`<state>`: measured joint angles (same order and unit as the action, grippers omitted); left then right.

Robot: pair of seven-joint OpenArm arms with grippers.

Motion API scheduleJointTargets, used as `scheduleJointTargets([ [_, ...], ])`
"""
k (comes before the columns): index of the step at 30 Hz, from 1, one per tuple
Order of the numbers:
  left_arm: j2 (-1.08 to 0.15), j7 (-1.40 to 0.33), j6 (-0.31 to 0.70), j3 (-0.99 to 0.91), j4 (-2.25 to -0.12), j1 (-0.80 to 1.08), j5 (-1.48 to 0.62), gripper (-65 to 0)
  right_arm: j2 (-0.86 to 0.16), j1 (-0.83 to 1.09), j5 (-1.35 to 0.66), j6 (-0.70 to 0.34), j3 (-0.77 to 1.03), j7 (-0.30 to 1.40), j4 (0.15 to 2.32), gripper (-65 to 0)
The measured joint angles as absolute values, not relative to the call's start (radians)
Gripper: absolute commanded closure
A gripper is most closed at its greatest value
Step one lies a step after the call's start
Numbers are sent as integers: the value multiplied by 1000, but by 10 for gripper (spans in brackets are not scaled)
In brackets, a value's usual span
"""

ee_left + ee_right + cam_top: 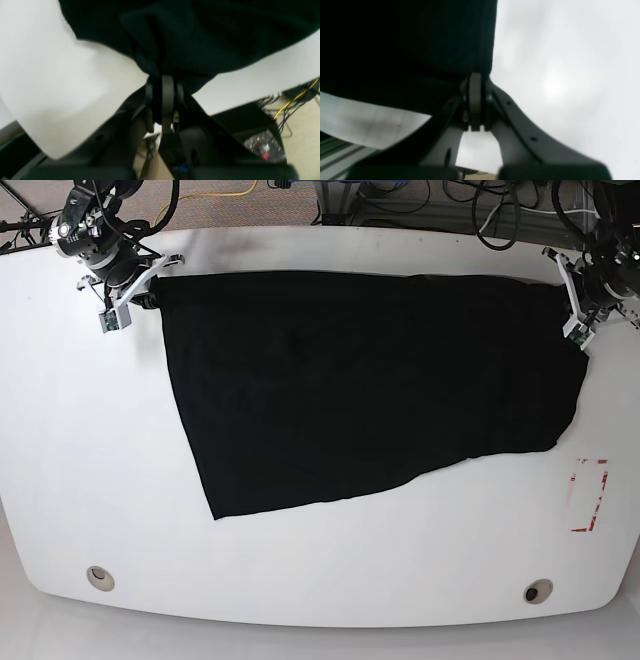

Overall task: Fold the T-shirt properly
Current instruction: 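Open both grippers and release the shirt edge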

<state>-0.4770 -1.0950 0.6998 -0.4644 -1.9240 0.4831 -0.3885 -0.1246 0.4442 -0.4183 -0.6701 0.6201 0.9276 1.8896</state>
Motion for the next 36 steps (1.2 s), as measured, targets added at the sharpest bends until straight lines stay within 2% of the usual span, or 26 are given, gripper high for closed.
scheduleJointTargets([
  [2,-477,-1103,700,-464,-1924,488,-385,-200,-125,447,-419,-670,620,928,1890,0],
  [5,-478,-1103,700,-465,-1924,487,-381,-350,-113,447,-414,-670,620,928,1890,-33],
  [6,-478,-1102,700,-466,-1924,487,-381,-379,-107,447,-410,-670,620,928,1890,-48],
  [8,-478,-1101,700,-467,-1924,492,-381,-468,-97,447,-411,-669,619,931,1890,-127],
  [10,-482,-1103,700,-467,-1924,508,-382,-518,-94,452,-416,-670,614,929,1890,-209],
  [14,-484,-1166,700,-467,-1923,527,-375,-532,-95,469,-414,-670,615,929,1890,-380],
  [17,-486,-1185,700,-467,-1922,525,-382,-532,-94,474,-414,-670,616,945,1898,-434],
  [21,-488,-1185,700,-477,-1922,521,-389,-531,-74,476,-413,-669,616,942,1943,-442],
  [26,-473,-1189,700,-609,-1923,521,-450,-531,-37,463,-424,-670,611,936,2004,-442],
  [33,-463,-1208,698,-725,-1926,471,-700,-531,-62,427,-449,-670,611,942,2013,-442],
  [36,-464,-1199,697,-755,-1932,430,-739,-531,-93,395,-447,-668,612,944,2013,-441],
])
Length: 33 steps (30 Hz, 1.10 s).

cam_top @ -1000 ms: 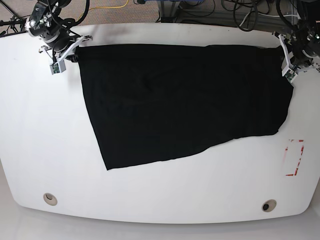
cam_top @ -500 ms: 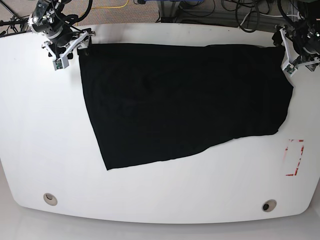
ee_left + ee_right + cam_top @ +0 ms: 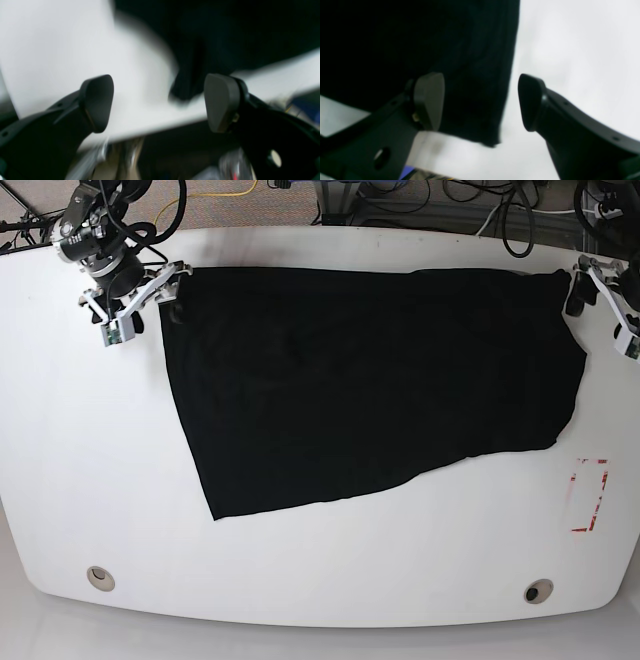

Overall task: Fold the T-shirt properly
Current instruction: 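Open both grippers and release the shirt edge, then move the right gripper along the shirt's side and grasp the fabric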

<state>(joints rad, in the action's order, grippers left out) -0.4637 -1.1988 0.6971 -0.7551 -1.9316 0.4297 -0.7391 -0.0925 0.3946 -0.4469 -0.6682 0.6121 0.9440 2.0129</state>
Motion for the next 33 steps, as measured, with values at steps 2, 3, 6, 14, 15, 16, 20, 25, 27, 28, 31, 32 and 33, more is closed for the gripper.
scheduleJointTargets([
  [2,-463,-1207,698,-775,-1932,394,-729,-531,-101,360,-436,-655,617,946,2012,-433],
  [3,-463,-1207,698,-785,-1932,375,-723,-531,-103,342,-433,-654,617,946,2012,-428],
  [6,-450,-1205,698,-812,-1932,313,-695,-531,-105,290,-449,-655,612,937,1995,-422],
  [14,-366,-1215,698,-831,-1917,171,-479,-531,-150,126,-440,-655,603,946,1825,-425],
  [15,-363,-1214,698,-831,-1917,151,-452,-531,-159,97,-435,-654,598,943,1795,-426],
  [16,-360,-1210,698,-832,-1917,133,-428,-531,-168,73,-430,-654,590,945,1769,-430],
  [20,-335,-1196,698,-833,-1917,73,-307,-531,-206,-36,-438,-655,529,941,1640,-431],
  [25,-289,-1204,698,-842,-1917,21,-122,-531,-238,-139,-450,-660,479,921,1494,-431],
  [27,-273,-1204,698,-844,-1917,1,-63,-531,-256,-179,-449,-659,469,910,1420,-431],
  [28,-263,-1204,698,-844,-1917,-11,-36,-531,-268,-202,-440,-653,459,896,1369,-431],
  [31,-249,-1203,698,-842,-1917,-27,-11,-531,-295,-250,-424,-651,420,855,1270,-431],
  [32,-247,-1201,698,-842,-1917,-29,-11,-531,-302,-262,-427,-651,404,836,1241,-431],
  [33,-245,-1193,698,-842,-1917,-28,-10,-531,-312,-277,-437,-652,381,807,1201,-431],
])
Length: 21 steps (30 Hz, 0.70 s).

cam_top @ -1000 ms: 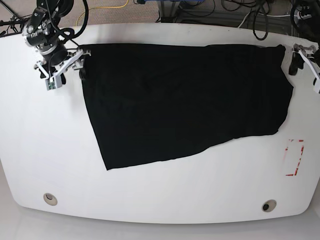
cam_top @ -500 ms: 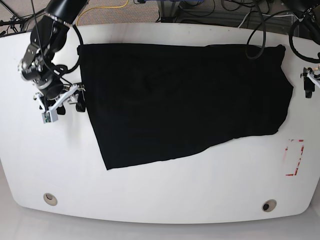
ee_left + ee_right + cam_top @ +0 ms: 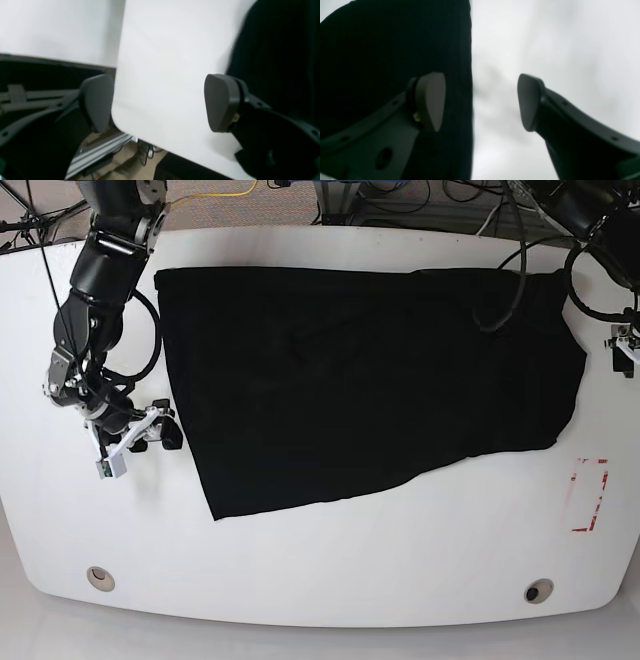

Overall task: Fold the T-shirt properly
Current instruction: 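Move the right gripper along the shirt's side and grasp the fabric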

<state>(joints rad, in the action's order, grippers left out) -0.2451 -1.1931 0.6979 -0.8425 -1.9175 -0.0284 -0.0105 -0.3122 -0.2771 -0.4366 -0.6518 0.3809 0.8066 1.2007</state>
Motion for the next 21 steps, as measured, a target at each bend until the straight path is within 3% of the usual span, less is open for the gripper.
scheduleJointTargets([
  [10,-245,-1195,698,-855,-1917,-28,10,-531,-338,-366,-445,-655,242,626,912,-431],
  [21,-249,-1122,698,-907,-1890,-29,71,-531,-330,-381,-449,-653,170,544,855,-431],
])
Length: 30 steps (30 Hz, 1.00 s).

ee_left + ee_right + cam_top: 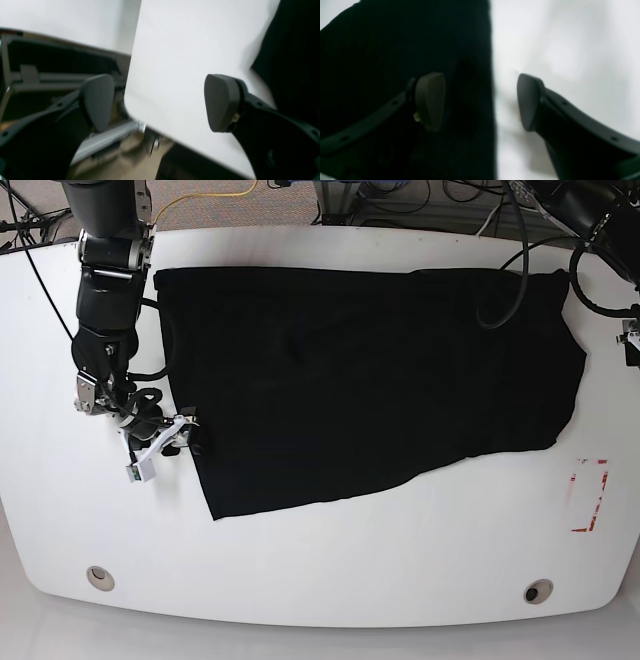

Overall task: Fold the T-shirt properly
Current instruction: 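Move the right gripper along the shirt's side and grasp the fabric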

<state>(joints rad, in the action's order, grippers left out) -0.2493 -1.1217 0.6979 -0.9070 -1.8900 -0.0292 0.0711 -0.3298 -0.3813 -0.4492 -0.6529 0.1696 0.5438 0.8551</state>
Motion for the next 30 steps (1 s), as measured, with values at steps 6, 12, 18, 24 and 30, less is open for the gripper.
scheduleJointTargets([
  [6,-257,-1084,698,-960,-1826,-26,129,-531,-292,-381,-428,-655,171,521,849,-428],
  [12,-302,-1078,700,-989,-1750,-29,120,-531,-241,-387,-359,-655,178,500,852,-425],
  [18,-344,-1078,701,-1008,-1610,-33,124,-531,-192,-390,-336,-656,178,493,856,-422],
  [24,-352,-1079,701,-1006,-1502,-49,124,-533,-183,-390,-335,-660,178,494,856,-279],
  [30,-350,-1074,699,-1000,-1407,-126,122,-533,-188,-389,-318,-658,176,503,854,-52],
])
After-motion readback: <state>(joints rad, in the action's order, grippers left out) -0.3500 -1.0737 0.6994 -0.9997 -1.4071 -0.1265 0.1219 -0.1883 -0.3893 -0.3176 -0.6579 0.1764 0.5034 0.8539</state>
